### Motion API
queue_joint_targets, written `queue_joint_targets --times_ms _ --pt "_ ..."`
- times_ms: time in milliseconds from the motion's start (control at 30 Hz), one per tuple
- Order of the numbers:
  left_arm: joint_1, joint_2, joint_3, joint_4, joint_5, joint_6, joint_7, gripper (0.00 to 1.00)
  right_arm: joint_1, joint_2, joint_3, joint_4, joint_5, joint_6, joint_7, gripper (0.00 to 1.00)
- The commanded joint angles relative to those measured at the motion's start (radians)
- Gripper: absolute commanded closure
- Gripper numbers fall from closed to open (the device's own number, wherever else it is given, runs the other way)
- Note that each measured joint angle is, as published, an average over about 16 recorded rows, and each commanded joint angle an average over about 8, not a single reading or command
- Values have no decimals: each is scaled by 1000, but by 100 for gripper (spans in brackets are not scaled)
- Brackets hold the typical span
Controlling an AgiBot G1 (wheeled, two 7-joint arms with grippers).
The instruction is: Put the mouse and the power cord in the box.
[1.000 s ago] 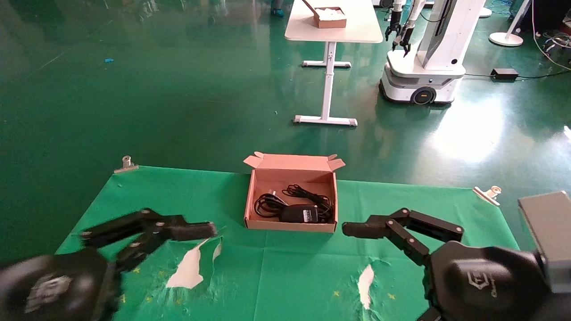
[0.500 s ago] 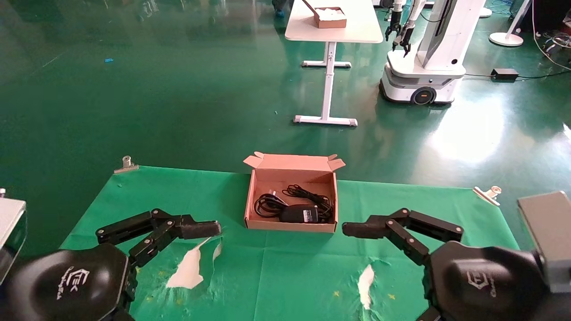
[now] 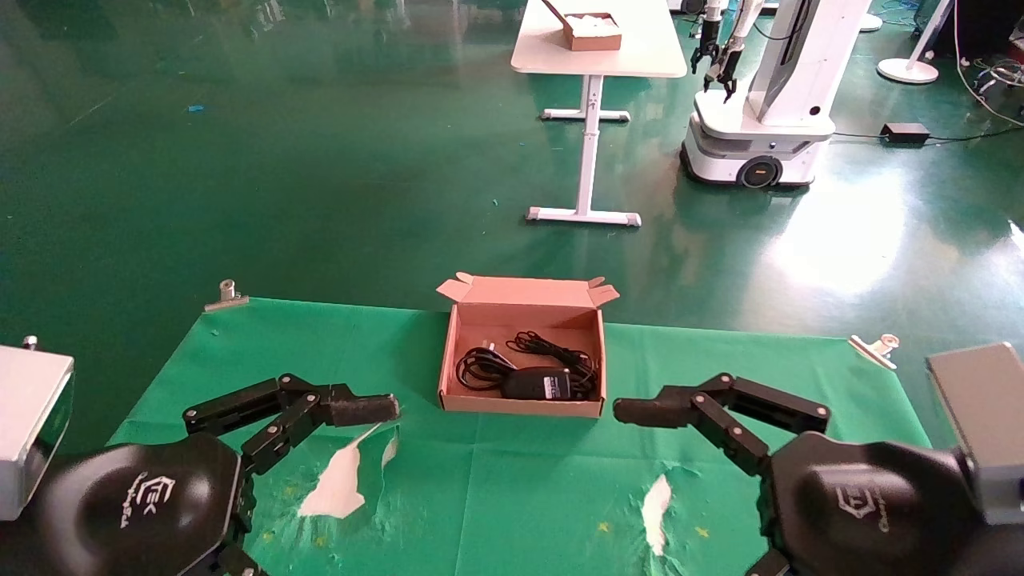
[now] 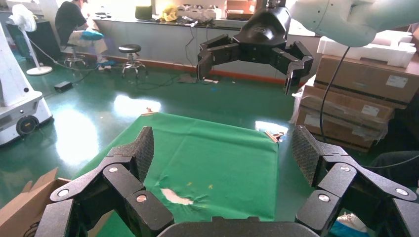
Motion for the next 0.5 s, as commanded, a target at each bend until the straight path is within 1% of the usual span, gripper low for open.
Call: queue_joint_targets --times_ms 33,500 --pt "-1 1 1 1 2 -1 0 0 0 0 0 0 0 0 0 0" --pt "-2 2 4 3 8 -4 -1 0 0 0 0 0 0 0 0 0"
